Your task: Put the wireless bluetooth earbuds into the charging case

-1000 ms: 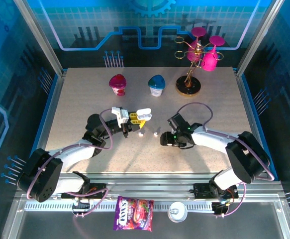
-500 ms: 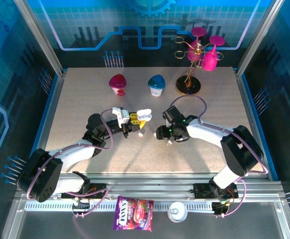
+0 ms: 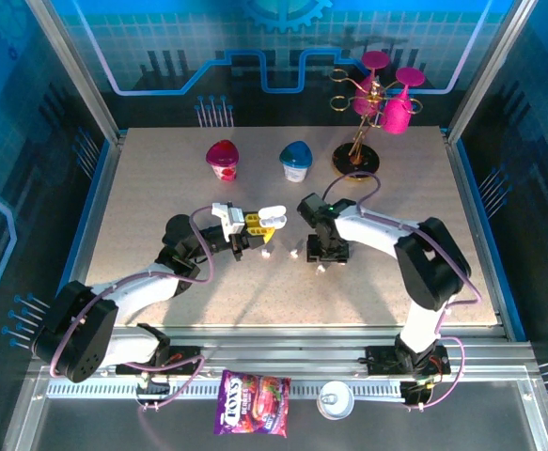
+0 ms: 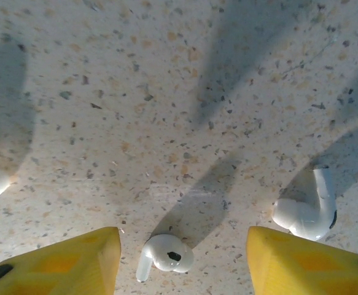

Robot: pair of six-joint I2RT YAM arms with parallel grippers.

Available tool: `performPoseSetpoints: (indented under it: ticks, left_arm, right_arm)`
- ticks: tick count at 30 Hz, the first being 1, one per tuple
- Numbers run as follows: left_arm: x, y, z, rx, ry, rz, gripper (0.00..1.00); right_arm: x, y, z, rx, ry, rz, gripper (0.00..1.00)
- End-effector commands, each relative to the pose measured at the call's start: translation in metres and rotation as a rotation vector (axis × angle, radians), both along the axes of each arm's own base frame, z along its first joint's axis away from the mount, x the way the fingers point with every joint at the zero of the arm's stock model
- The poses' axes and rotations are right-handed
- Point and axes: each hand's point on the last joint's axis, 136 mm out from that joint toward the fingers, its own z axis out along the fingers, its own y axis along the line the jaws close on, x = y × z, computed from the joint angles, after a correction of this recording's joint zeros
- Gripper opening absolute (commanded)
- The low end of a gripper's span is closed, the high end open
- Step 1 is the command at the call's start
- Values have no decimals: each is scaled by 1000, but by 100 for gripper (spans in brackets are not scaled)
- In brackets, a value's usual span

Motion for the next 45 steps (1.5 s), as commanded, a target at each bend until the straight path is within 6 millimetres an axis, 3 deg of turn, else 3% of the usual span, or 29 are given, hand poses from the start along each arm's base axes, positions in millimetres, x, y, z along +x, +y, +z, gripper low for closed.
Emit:
performPoseSetpoints:
  ticks: [1, 6, 28, 36, 45]
  left_arm:
    - [-3, 2, 16, -17, -57, -2, 0]
    - [-3, 3, 17, -14, -63, 1, 0]
    - [-4, 2, 17, -15, -59, -4, 0]
    - [-5, 3, 16, -13, -57, -1, 0]
    - [-3, 2, 16, -13, -53, -4, 0]
  right_arm:
    - [-15, 3, 0, -33, 102, -5, 54]
    - [-18, 13, -7, 9, 119, -14, 52]
    - [-27, 3, -28, 4, 193, -65, 39]
    - [-21, -2, -28, -27, 177, -48, 34]
    - [-17, 5, -17, 8, 137, 2, 29]
